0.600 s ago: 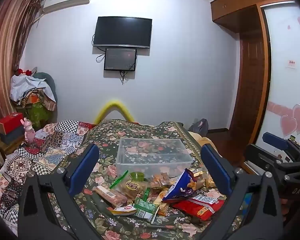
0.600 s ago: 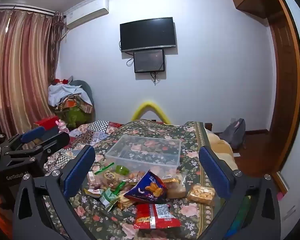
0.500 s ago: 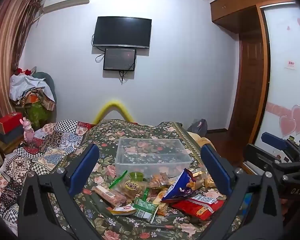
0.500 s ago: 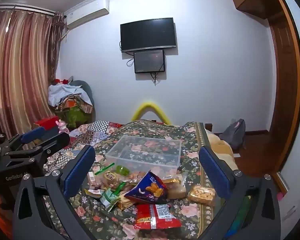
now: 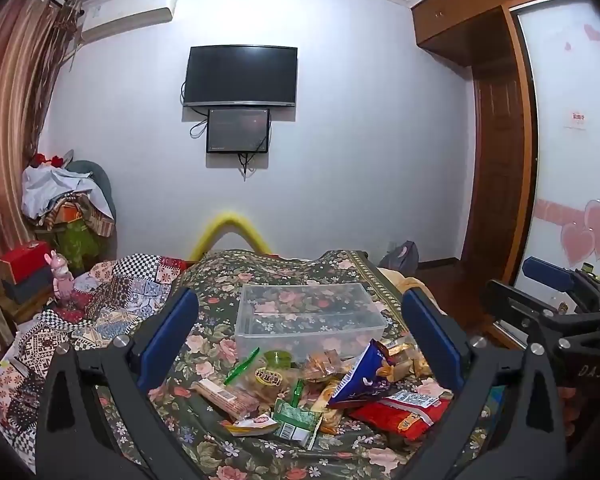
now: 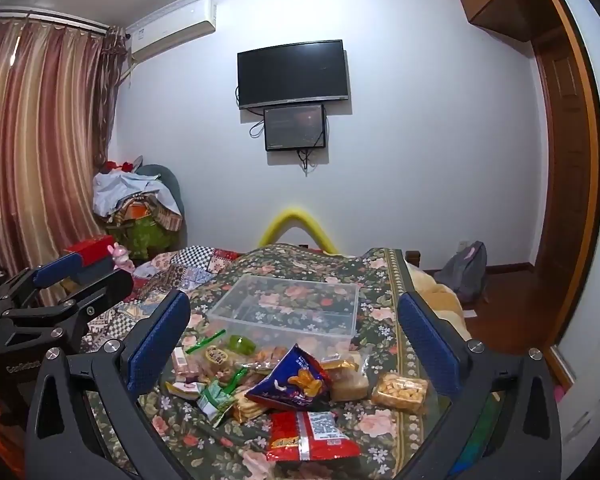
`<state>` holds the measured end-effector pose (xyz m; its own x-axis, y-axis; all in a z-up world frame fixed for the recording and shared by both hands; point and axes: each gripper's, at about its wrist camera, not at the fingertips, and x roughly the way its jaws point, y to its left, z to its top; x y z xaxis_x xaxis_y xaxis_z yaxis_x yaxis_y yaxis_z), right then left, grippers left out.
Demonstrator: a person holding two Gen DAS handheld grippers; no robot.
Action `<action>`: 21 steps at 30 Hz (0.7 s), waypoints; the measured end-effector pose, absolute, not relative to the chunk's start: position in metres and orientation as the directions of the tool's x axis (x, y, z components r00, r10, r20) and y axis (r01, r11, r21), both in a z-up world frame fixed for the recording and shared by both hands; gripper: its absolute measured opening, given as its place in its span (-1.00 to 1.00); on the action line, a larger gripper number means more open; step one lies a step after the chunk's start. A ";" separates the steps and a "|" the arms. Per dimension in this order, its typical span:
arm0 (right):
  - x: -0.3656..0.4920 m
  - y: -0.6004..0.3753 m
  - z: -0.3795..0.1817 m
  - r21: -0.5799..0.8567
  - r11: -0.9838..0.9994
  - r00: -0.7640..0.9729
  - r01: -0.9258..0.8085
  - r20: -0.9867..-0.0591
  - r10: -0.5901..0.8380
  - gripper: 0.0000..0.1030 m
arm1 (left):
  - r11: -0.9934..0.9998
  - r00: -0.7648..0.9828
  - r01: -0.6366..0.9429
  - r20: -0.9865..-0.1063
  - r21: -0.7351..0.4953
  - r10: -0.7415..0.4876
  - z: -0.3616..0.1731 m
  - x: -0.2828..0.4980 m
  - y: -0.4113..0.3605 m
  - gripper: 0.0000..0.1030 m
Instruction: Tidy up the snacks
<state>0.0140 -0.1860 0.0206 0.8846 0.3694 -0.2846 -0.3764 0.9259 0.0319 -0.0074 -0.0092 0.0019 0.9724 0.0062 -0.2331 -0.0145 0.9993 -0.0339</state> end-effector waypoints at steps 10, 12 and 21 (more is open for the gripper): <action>0.013 -0.189 0.020 0.041 0.929 0.891 -0.367 -0.273 0.364 1.00 | 0.999 0.973 -0.025 -0.229 -0.025 0.018 0.003 -0.010 -0.012 1.00; 0.014 -0.190 0.020 0.044 0.930 0.891 -0.366 -0.273 0.363 1.00 | 0.999 0.974 -0.025 -0.228 -0.022 0.020 0.003 -0.010 -0.012 1.00; 0.014 -0.190 0.020 0.043 0.929 0.890 -0.368 -0.273 0.365 1.00 | 1.000 0.973 -0.020 -0.232 -0.021 0.015 0.003 -0.011 -0.013 1.00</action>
<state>0.0140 -0.1902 0.0195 0.8898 0.3654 -0.2734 -0.3681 0.9288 0.0431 -0.0111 -0.0132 0.0029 0.9727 0.0146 -0.2318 -0.0199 0.9996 -0.0207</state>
